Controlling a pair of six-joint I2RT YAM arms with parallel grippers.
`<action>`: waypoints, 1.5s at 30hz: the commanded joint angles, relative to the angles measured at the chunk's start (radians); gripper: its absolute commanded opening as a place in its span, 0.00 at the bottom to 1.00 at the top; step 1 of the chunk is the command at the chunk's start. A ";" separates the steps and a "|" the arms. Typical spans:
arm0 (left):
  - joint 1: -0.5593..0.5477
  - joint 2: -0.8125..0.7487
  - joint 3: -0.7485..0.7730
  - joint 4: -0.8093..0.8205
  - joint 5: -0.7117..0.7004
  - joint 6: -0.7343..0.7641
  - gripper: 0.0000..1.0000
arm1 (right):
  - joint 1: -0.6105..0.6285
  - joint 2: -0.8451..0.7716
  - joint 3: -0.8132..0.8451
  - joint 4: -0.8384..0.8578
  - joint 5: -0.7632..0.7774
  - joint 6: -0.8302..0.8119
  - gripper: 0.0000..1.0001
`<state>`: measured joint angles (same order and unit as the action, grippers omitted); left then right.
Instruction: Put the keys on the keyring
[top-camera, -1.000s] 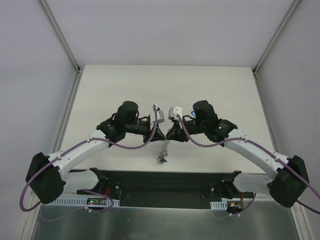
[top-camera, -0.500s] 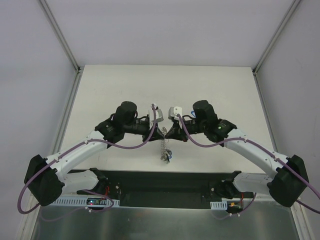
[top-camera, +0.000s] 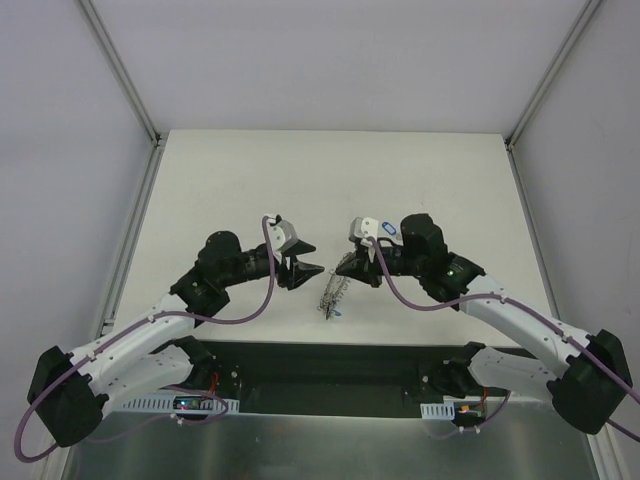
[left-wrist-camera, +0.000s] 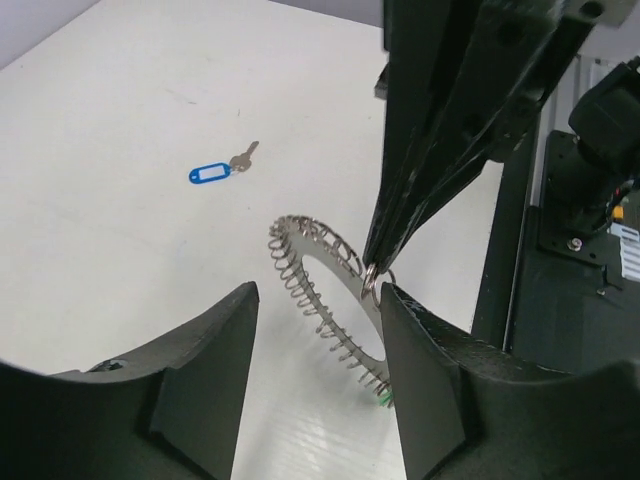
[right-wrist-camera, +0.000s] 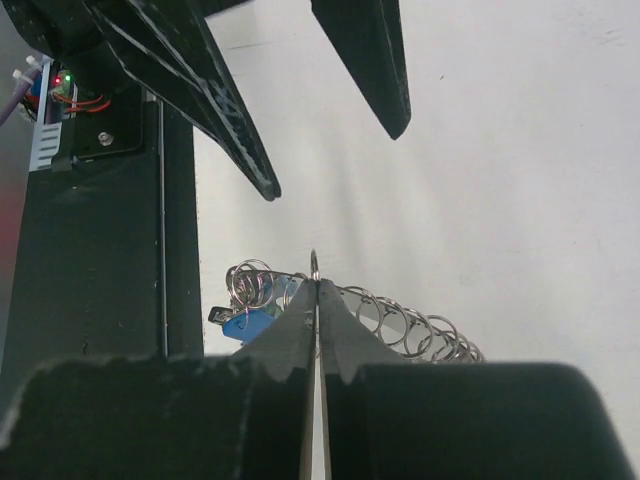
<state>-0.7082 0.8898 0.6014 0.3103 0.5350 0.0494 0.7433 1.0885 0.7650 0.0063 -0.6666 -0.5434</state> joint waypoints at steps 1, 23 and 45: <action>-0.001 -0.020 -0.116 0.289 -0.102 -0.140 0.53 | 0.004 -0.076 -0.035 0.197 0.042 0.060 0.01; 0.081 0.155 -0.176 0.694 0.164 -0.387 0.47 | -0.004 -0.197 -0.159 0.399 0.096 0.172 0.01; 0.119 0.267 -0.150 0.898 0.316 -0.497 0.45 | -0.002 -0.234 -0.251 0.689 0.096 0.362 0.01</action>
<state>-0.5938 1.1454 0.4129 1.1088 0.8093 -0.4332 0.7410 0.8631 0.5072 0.5236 -0.5388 -0.2310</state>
